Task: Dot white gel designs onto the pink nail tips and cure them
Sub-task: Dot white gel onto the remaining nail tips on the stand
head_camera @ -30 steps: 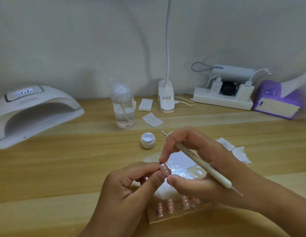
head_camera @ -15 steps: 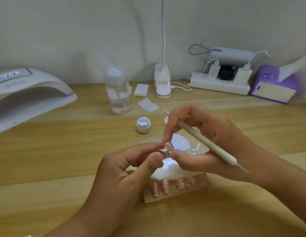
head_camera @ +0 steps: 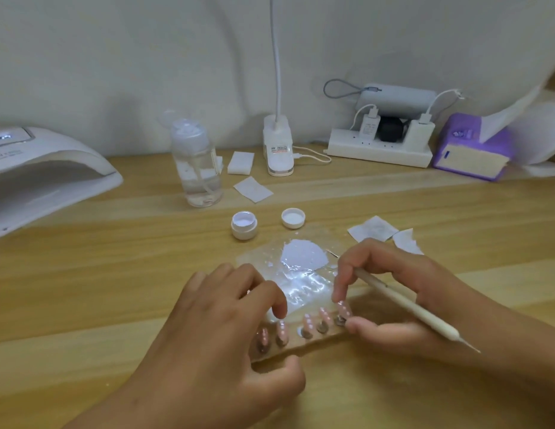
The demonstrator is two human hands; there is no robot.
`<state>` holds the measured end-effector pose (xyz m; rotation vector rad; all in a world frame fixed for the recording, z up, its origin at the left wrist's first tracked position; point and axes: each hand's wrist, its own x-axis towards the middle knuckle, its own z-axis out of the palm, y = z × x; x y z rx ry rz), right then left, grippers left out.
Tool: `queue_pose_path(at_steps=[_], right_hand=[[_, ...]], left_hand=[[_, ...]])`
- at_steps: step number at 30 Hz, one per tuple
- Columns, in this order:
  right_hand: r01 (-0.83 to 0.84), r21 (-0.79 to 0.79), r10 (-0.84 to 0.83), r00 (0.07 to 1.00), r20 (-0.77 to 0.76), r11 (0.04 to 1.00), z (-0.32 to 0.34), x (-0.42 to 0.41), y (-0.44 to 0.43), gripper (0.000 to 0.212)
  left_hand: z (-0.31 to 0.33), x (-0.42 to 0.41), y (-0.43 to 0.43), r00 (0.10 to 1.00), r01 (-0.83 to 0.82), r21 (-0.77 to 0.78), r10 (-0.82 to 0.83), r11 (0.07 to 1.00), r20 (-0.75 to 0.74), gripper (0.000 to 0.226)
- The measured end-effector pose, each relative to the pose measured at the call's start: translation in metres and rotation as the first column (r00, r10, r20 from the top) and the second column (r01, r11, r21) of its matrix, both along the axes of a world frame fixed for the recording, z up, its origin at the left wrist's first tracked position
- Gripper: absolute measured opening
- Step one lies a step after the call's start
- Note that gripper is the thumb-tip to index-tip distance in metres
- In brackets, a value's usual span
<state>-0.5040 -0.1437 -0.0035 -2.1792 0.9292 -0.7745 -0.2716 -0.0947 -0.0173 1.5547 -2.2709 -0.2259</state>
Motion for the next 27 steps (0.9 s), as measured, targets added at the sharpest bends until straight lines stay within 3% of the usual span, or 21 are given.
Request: queue_pose_path(at_steps=[4,8,12,27], right_hand=[[0.004,-0.05,-0.005,1.0,-0.029,0.999,-0.001,-0.012,-0.004,0.028],[0.167,-0.376,-0.263,0.939,-0.22,0.911,-0.015,-0.024,-0.019,0.038],[0.035,-0.609,-0.315,0.879,-0.358,0.792,-0.026,-0.024,-0.026,0.013],[0.029,-0.666,-0.356,0.862,-0.36,0.745,-0.033,-0.021,-0.027,0.031]], left_hand=[[-0.001,0.001,-0.003,0.999,0.028,-0.018,-0.028,0.999,0.02,0.021],[-0.004,0.001,-0.006,0.999,0.052,-0.034,-0.052,0.998,-0.005,0.016],[-0.006,0.001,-0.007,0.995,0.083,-0.051,-0.085,0.995,-0.052,0.014],[-0.009,0.004,-0.012,0.99,0.119,-0.086,-0.125,0.989,-0.063,0.014]])
